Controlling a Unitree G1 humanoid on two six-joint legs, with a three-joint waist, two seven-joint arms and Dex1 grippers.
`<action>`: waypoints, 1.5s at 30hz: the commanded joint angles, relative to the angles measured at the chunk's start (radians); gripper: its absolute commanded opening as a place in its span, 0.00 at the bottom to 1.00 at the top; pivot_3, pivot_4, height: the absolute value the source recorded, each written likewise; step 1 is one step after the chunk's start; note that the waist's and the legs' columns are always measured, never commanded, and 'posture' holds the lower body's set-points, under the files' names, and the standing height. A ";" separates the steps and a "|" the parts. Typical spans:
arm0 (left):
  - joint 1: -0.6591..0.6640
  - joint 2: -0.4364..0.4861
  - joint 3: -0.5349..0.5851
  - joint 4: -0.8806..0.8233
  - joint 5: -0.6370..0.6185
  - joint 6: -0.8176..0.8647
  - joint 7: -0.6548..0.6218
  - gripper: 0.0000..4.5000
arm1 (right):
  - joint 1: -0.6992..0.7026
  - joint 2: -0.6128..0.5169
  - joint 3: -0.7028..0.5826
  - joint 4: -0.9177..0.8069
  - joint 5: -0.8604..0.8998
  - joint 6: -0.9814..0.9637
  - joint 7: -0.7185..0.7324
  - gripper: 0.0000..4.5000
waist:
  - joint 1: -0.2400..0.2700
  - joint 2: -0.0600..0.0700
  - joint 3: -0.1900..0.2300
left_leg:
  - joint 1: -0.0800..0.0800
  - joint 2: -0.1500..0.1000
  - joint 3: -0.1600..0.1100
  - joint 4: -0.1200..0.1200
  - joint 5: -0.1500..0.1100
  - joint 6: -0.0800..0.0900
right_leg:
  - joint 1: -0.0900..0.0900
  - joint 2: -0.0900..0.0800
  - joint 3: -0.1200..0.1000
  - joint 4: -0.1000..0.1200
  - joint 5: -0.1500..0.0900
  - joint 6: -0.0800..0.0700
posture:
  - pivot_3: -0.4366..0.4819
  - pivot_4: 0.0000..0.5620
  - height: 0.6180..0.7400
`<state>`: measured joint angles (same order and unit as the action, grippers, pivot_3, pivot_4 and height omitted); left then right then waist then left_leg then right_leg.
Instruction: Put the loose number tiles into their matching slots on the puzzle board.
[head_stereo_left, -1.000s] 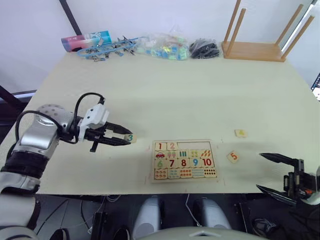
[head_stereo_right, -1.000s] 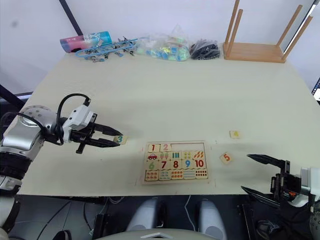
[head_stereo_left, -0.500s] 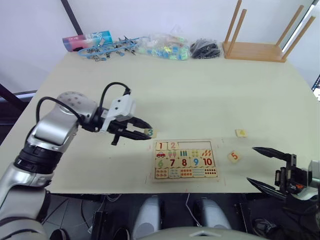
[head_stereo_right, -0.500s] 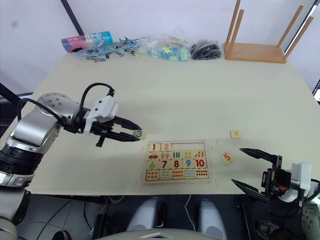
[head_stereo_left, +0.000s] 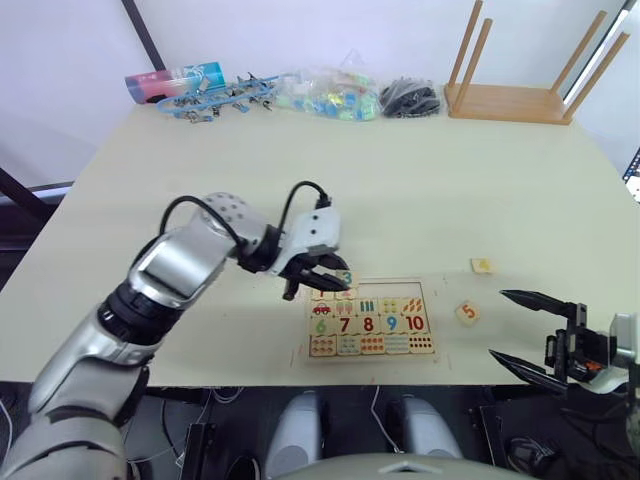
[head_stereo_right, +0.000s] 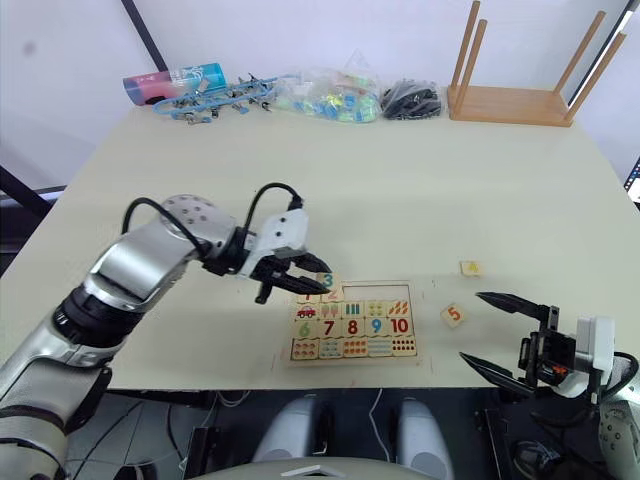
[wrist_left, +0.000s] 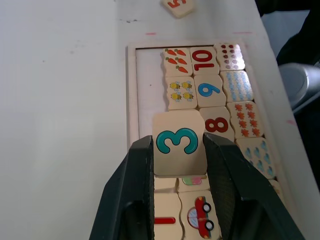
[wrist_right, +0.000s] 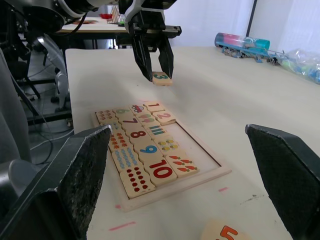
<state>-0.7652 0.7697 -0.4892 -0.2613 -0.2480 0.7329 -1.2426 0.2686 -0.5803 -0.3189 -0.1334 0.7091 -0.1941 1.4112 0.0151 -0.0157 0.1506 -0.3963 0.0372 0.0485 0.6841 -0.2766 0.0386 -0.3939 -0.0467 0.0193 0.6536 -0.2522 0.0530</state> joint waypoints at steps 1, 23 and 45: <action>-0.037 -0.028 -0.032 -0.002 0.038 0.012 0.011 0.21 | -0.002 0.008 -0.003 -0.007 0.003 -0.002 -0.006 1.00 | 0.000 0.000 0.000 | 0.000 0.000 0.000 0.000 0.000 0.000 | 0.000 0.000 0.000 0.000 0.000 0.000 | 0.48 0.27 0.98; -0.100 -0.132 -0.181 0.033 0.184 0.103 0.044 0.21 | -0.003 0.037 -0.010 0.016 -0.018 -0.054 -0.008 1.00 | 0.000 0.000 0.000 | 0.000 0.000 0.000 0.000 0.000 0.000 | 0.000 0.000 0.001 0.000 0.000 0.000 | 0.48 0.27 0.98; -0.094 -0.151 -0.198 0.076 0.239 0.074 0.038 0.21 | 0.001 0.027 -0.020 0.021 -0.017 -0.066 -0.013 1.00 | 0.000 0.000 0.000 | 0.000 0.000 0.000 0.000 0.000 0.000 | 0.000 0.000 0.001 0.001 0.000 0.000 | 0.48 0.27 0.98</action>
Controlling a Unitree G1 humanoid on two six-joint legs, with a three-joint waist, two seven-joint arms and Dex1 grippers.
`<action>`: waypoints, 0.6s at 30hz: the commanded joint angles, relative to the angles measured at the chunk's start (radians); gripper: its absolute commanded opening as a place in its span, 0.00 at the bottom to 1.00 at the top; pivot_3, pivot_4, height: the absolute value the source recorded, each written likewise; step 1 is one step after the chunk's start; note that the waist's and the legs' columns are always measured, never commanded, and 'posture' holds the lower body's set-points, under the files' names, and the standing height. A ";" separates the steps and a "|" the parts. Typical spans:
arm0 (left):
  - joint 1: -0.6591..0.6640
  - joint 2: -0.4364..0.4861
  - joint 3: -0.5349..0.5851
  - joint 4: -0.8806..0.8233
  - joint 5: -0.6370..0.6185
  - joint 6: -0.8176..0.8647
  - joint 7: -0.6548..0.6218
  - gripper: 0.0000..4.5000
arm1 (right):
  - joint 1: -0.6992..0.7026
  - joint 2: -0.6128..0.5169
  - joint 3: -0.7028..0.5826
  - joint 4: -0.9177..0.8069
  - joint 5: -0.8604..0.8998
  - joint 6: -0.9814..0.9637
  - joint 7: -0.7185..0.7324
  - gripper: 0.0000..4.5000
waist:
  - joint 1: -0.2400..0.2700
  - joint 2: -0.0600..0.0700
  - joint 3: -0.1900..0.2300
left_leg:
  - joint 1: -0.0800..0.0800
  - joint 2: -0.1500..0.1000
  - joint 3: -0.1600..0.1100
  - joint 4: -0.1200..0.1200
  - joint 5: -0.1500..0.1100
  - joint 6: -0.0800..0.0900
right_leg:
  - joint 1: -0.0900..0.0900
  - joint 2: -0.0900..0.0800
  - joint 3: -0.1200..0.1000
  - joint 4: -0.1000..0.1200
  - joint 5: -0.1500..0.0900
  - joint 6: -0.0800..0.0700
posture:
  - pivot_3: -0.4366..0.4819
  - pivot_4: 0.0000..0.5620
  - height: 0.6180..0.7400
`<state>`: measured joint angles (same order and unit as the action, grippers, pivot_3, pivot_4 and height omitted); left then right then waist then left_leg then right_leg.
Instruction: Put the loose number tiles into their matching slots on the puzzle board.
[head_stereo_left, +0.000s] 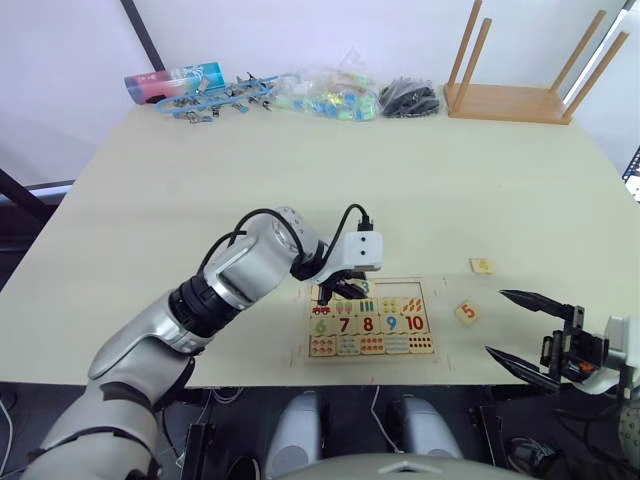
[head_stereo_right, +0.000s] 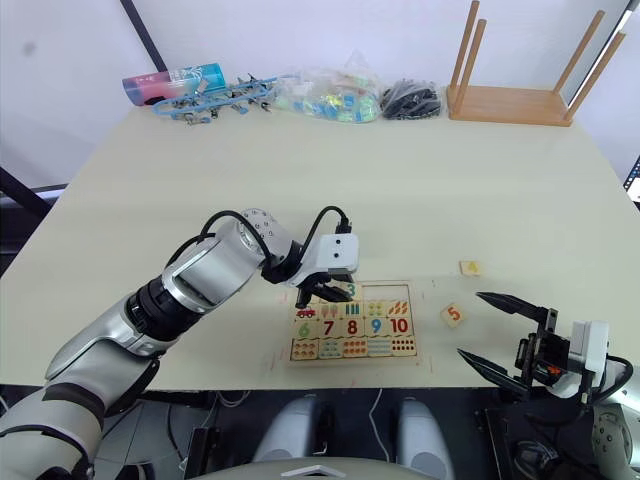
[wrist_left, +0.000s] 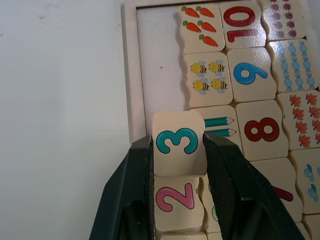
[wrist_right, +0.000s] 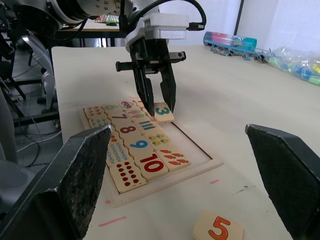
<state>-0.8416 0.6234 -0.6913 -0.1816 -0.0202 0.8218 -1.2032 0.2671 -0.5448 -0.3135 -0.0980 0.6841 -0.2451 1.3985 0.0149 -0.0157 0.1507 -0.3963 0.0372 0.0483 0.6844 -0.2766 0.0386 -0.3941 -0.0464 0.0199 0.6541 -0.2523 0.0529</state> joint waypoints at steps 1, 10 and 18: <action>-0.017 -0.005 0.003 -0.001 0.013 -0.017 -0.002 0.21 | 0.003 -0.009 -0.025 -0.015 0.008 -0.015 -0.001 1.00 | 0.000 0.000 0.000 | 0.000 0.000 0.000 0.000 0.000 0.000 | 0.000 0.000 0.000 0.000 0.000 0.000 | 0.48 0.27 0.98; -0.012 -0.035 0.006 0.018 0.021 -0.025 0.008 0.21 | 0.005 -0.014 -0.031 -0.022 0.007 -0.015 -0.009 1.00 | 0.000 0.000 0.000 | 0.000 0.000 0.000 0.000 0.000 0.000 | 0.000 0.000 0.000 0.000 0.000 0.000 | 0.48 0.27 0.98; -0.010 -0.034 0.002 0.018 0.028 -0.027 0.002 0.21 | 0.010 -0.012 -0.031 -0.031 0.007 -0.015 -0.014 1.00 | 0.000 0.000 0.000 | 0.000 0.000 0.000 0.000 0.000 0.000 | 0.000 0.000 0.000 0.000 0.000 0.000 | 0.48 0.27 0.98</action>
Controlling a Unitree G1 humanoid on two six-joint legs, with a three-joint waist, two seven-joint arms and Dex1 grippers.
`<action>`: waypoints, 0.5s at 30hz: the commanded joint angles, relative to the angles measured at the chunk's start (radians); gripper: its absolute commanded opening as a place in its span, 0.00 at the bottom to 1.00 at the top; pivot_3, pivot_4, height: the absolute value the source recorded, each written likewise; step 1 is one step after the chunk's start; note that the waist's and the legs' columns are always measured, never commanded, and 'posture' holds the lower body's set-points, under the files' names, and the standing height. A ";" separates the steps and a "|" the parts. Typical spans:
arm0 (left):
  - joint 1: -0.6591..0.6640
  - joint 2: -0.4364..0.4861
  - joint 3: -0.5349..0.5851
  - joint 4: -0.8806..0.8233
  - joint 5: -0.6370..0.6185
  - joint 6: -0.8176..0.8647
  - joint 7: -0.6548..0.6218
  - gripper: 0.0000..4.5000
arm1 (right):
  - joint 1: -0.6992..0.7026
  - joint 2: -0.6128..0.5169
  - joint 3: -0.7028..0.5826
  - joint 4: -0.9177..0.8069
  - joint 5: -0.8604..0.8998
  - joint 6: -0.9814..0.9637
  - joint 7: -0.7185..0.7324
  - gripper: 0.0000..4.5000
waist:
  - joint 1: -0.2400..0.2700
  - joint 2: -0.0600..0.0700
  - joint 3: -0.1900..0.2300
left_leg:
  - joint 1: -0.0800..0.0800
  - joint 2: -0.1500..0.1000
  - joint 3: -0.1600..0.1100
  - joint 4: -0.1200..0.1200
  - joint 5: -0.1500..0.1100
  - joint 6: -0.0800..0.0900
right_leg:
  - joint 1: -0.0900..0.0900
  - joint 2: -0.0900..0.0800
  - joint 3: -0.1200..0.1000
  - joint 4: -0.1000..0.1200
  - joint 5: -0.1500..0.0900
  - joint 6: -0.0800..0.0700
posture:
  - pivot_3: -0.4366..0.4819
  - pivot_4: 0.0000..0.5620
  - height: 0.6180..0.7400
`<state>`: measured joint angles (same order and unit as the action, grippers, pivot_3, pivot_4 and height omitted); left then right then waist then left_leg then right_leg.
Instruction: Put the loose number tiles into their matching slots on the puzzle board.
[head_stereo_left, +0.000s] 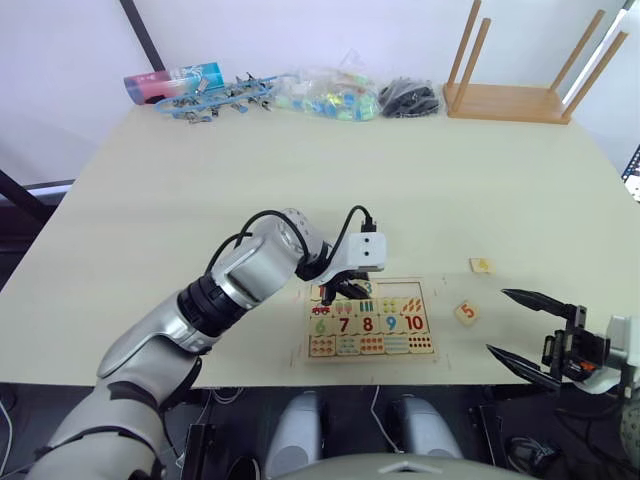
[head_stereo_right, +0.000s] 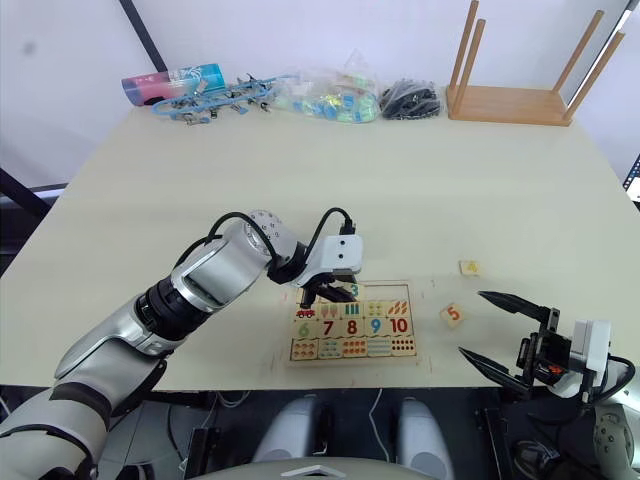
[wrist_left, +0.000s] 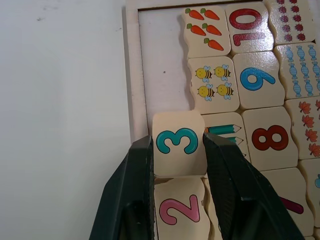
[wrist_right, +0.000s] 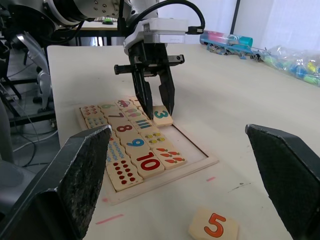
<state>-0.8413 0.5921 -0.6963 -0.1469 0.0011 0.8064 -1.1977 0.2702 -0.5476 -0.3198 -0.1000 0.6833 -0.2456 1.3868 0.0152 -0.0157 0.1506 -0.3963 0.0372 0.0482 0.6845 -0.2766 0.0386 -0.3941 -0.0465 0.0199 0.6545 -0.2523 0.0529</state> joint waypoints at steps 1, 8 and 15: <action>-0.011 -0.003 0.007 -0.016 0.008 -0.013 -0.004 0.21 | 0.007 -0.009 -0.025 -0.029 0.008 -0.015 -0.003 1.00 | 0.000 0.000 0.000 | 0.000 0.000 0.000 0.000 0.000 0.000 | 0.000 0.000 0.000 0.000 0.000 0.000 | 0.48 0.27 0.98; -0.003 -0.003 0.003 -0.003 0.022 -0.030 0.002 0.21 | 0.009 -0.007 -0.023 -0.027 0.006 -0.018 -0.002 1.00 | 0.000 0.000 0.000 | 0.000 0.000 0.000 0.000 0.000 0.000 | 0.000 0.000 0.000 0.000 0.000 0.000 | 0.48 0.27 0.98; 0.001 -0.008 0.006 -0.005 0.023 -0.029 0.000 0.21 | 0.008 -0.005 -0.023 -0.014 0.005 -0.025 0.005 1.00 | 0.000 0.000 0.000 | 0.000 0.000 0.000 0.000 0.000 0.000 | 0.000 0.000 0.000 0.000 0.000 0.000 | 0.48 0.27 0.98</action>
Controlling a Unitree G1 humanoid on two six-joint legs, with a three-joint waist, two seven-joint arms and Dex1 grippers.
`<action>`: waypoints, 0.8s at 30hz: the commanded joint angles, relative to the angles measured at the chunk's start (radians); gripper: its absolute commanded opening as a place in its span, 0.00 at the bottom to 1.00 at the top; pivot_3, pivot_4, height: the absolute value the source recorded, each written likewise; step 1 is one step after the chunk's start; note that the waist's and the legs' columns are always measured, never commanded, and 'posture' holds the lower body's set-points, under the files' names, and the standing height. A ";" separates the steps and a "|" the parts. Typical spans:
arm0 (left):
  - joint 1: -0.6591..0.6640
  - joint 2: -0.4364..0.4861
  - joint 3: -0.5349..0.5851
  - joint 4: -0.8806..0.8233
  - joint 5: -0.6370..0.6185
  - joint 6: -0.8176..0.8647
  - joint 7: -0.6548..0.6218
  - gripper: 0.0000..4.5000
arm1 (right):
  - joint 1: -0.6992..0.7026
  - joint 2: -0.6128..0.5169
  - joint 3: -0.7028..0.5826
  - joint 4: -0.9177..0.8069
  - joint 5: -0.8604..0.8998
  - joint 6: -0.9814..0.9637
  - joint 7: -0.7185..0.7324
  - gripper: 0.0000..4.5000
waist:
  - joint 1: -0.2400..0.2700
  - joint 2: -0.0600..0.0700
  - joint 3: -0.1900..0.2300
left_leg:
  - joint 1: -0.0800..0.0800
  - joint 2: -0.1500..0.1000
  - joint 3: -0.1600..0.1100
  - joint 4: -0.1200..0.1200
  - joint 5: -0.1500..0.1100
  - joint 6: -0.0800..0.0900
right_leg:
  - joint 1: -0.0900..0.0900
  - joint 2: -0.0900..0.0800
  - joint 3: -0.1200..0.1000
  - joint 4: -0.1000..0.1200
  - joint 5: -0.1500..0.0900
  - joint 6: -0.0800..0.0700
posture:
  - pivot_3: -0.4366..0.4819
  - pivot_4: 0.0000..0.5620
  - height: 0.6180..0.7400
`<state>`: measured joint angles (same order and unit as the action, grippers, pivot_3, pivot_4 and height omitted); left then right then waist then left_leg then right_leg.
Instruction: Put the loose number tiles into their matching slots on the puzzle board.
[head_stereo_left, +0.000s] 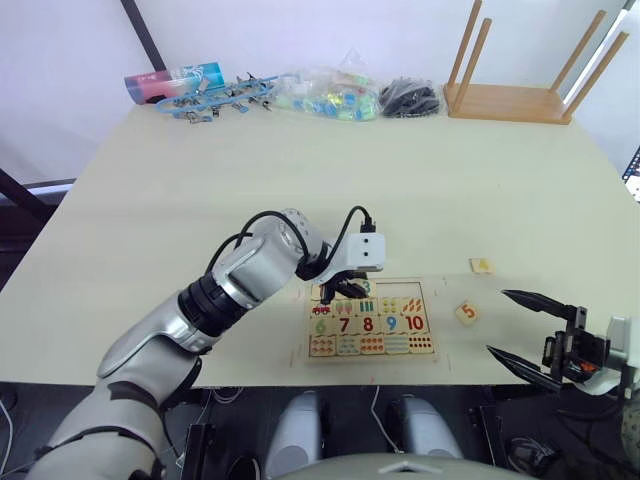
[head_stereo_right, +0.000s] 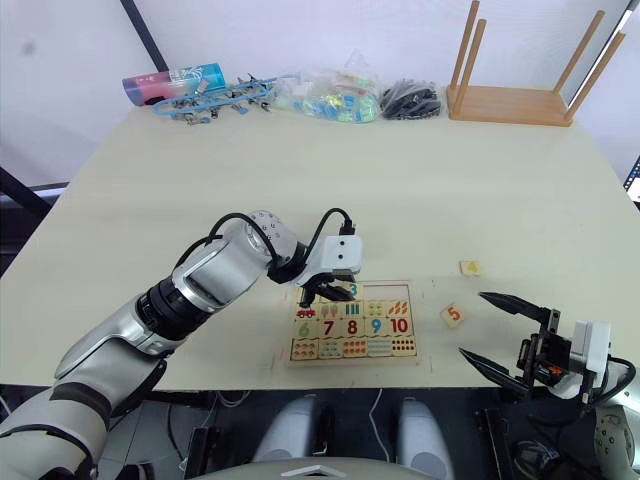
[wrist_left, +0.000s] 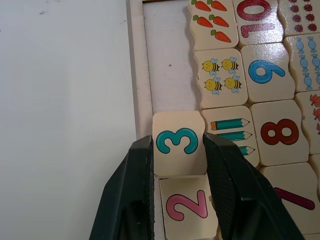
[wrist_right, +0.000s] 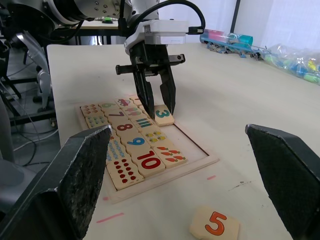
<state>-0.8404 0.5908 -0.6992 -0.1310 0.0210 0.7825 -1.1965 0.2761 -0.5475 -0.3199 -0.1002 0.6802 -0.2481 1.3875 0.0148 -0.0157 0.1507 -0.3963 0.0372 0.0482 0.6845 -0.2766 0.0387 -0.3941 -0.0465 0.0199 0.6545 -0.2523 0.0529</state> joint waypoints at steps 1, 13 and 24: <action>0.002 -0.007 0.008 -0.021 0.005 -0.010 0.001 0.21 | 0.002 -0.005 -0.023 -0.013 0.008 -0.023 0.005 1.00 | 0.000 0.000 0.000 | 0.000 0.000 0.000 0.000 0.000 0.000 | 0.000 0.000 0.000 0.000 0.000 0.000 | 0.48 0.27 0.98; 0.000 -0.010 0.006 -0.018 0.008 -0.016 -0.005 0.44 | 0.001 -0.009 -0.028 0.002 0.008 -0.034 0.011 1.00 | 0.000 0.000 0.000 | 0.000 0.000 0.000 0.000 0.000 0.000 | 0.000 0.000 0.000 0.000 0.000 0.000 | 0.48 0.27 0.98; -0.007 -0.010 0.022 -0.028 -0.001 -0.006 -0.010 0.99 | 0.009 -0.011 -0.026 -0.012 0.007 -0.029 -0.001 1.00 | 0.000 0.000 0.000 | 0.000 0.000 0.000 0.000 0.000 0.000 | 0.000 0.000 0.000 0.000 0.000 0.000 | 0.48 0.27 0.98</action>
<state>-0.8366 0.5827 -0.6992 -0.1312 0.0258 0.7792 -1.2016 0.2789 -0.5475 -0.3210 -0.0866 0.6796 -0.2665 1.3882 0.0147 -0.0157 0.1507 -0.3963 0.0372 0.0482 0.6845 -0.2766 0.0387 -0.3941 -0.0465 0.0199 0.6546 -0.2523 0.0529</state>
